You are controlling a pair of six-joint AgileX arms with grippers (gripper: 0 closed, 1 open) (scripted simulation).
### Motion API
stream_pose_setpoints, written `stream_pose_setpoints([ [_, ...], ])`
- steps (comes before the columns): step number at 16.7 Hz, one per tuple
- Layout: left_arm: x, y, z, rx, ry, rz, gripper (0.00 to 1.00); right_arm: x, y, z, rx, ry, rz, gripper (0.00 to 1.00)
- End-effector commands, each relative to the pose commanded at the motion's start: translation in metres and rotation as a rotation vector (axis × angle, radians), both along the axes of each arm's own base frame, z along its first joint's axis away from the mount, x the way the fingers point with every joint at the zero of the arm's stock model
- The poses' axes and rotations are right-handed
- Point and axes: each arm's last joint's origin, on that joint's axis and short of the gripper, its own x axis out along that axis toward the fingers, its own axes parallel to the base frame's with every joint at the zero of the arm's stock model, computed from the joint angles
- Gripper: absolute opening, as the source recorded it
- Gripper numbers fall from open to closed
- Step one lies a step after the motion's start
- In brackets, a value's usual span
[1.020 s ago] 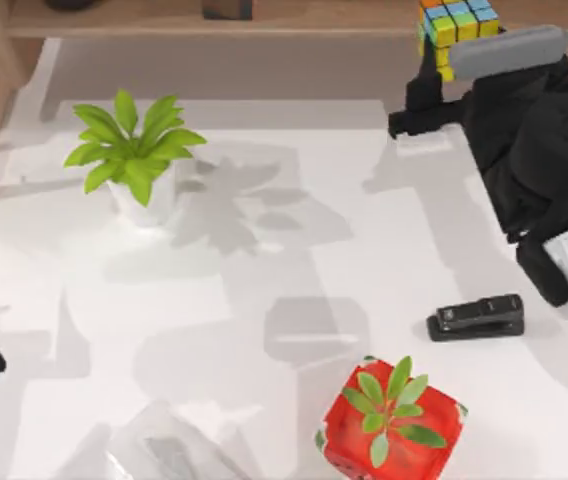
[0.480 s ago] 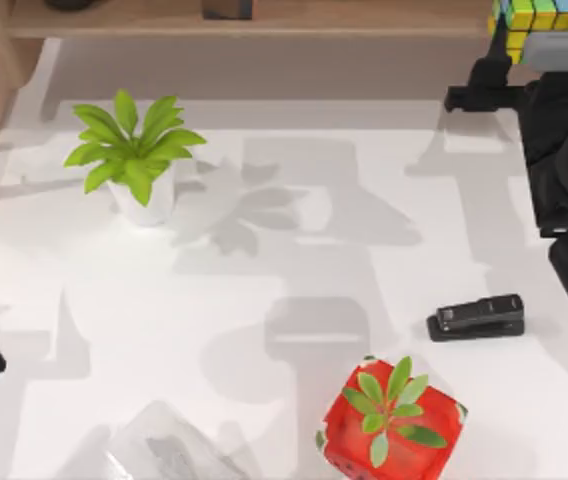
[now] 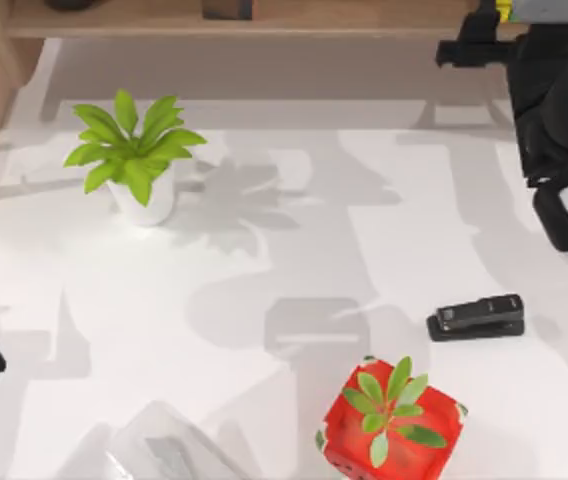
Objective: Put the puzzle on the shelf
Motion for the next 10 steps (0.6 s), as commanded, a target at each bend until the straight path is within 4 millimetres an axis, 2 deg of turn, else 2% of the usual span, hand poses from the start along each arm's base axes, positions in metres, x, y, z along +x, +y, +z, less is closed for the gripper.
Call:
stream_pose_setpoints([
  [5, 0.0, 0.0, 0.0, 0.0, 0.0, 0.0, 1.0, 0.046, -0.003, 0.004, -0.003, 0.01, -0.003, 0.0],
  [7, 0.0, 0.0, 0.0, 0.0, 0.0, 0.0, 1.0, 0.053, -0.004, 0.002, -0.006, 0.02, -0.004, 0.0],
  [10, 0.0, 0.0, 0.0, 0.0, 0.0, 0.0, 1.0, 0.053, -0.004, 0.002, -0.006, 0.021, -0.004, 0.0],
])
